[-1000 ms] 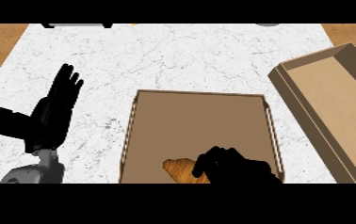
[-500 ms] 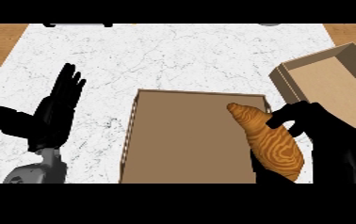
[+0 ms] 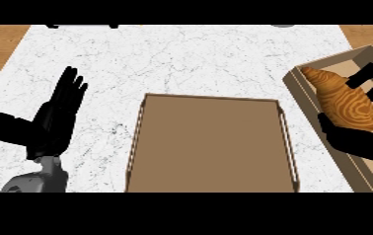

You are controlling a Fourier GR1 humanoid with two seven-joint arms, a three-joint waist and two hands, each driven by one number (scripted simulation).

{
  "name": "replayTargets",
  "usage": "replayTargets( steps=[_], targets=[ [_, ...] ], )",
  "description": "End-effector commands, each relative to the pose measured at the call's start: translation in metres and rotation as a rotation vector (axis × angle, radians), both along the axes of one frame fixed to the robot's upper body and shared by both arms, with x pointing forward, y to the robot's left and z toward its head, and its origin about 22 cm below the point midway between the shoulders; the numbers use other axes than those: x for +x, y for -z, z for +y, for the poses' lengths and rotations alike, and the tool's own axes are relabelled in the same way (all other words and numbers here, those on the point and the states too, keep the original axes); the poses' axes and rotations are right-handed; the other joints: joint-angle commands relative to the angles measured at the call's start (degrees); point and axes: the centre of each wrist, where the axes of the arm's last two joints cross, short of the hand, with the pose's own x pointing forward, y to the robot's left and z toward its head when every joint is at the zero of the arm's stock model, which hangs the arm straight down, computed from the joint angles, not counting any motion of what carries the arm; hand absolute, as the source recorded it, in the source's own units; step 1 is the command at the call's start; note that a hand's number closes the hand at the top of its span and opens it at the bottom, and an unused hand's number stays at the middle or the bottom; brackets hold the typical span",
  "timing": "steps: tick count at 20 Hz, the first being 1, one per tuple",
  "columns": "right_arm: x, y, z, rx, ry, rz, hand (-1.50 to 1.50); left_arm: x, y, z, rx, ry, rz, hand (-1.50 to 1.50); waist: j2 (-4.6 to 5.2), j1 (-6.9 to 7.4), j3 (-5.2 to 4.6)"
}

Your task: Pick the croissant from the tray and place it in the cardboard box

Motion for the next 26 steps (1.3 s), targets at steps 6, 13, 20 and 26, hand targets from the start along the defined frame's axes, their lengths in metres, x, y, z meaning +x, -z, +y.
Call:
replayTargets(
  steps=[6, 13, 20, 26],
  targets=[
    [0.049, 0.036, -0.08, -0.12, 0.05, 0.048, 1.5, -0.006, -0.006, -0.012, -0.01, -0.002, 0.011, 0.0, -0.01, 0.19, 0.0],
    [0.071, 0.063, -0.131, -0.266, 0.086, 0.338, 1.5, -0.002, 0.0, -0.011, -0.019, 0.02, -0.006, 0.0, 0.13, 0.5, -0.03],
    [0.103, 0.111, -0.15, -0.159, 0.071, 0.536, -1.5, 0.009, -0.009, -0.003, -0.004, 0.002, -0.024, 0.0, 0.1, 0.48, -0.01],
    [0.099, 0.093, -0.171, -0.06, 0.005, 0.115, -1.5, -0.002, -0.008, 0.003, 0.006, 0.018, 0.017, 0.0, -0.03, 0.53, 0.09]
  ],
)
